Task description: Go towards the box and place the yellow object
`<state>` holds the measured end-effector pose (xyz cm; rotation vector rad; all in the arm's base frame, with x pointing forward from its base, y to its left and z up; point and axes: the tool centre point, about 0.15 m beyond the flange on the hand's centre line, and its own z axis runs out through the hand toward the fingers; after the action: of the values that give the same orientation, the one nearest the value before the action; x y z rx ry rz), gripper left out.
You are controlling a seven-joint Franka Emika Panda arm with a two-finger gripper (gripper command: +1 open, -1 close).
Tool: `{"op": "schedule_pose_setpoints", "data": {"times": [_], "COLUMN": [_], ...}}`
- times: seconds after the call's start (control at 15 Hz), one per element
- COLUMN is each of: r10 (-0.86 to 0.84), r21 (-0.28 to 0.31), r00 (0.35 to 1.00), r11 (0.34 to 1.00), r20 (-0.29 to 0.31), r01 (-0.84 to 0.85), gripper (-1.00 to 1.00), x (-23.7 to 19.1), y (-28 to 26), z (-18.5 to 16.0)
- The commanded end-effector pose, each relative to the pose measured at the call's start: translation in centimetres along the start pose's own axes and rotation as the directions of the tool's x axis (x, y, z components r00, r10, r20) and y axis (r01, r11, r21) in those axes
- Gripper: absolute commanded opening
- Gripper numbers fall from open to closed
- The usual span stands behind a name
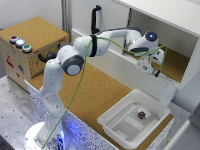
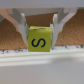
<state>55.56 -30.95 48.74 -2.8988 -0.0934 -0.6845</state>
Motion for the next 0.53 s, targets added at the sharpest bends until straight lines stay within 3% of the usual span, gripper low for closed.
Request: {"op": "schedule_pose_setpoints", "data": {"times": [0.0,0.07,0.27,0.47], "r10": [-0.006,-0.018,0.028,0.122], "r21": [-0.072,-0.106,-0.119,-0.187], "r00": [0.999,0.999,0.999,0.990], "r11": [0.997,0.994,0.993,0.976], "r20": [-0.052,-0.032,0.026,0.064], "r01": [0.002,0.014,-0.024,-0.108], "gripper": [-1.00,-1.00,-1.00,-1.00], "x": [-11.1,-12.4,-16.0,-20.0], "y": [0.2,0.4,1.6,3.6], "z": [-1.0,-0.4,0.8,1.8]}}
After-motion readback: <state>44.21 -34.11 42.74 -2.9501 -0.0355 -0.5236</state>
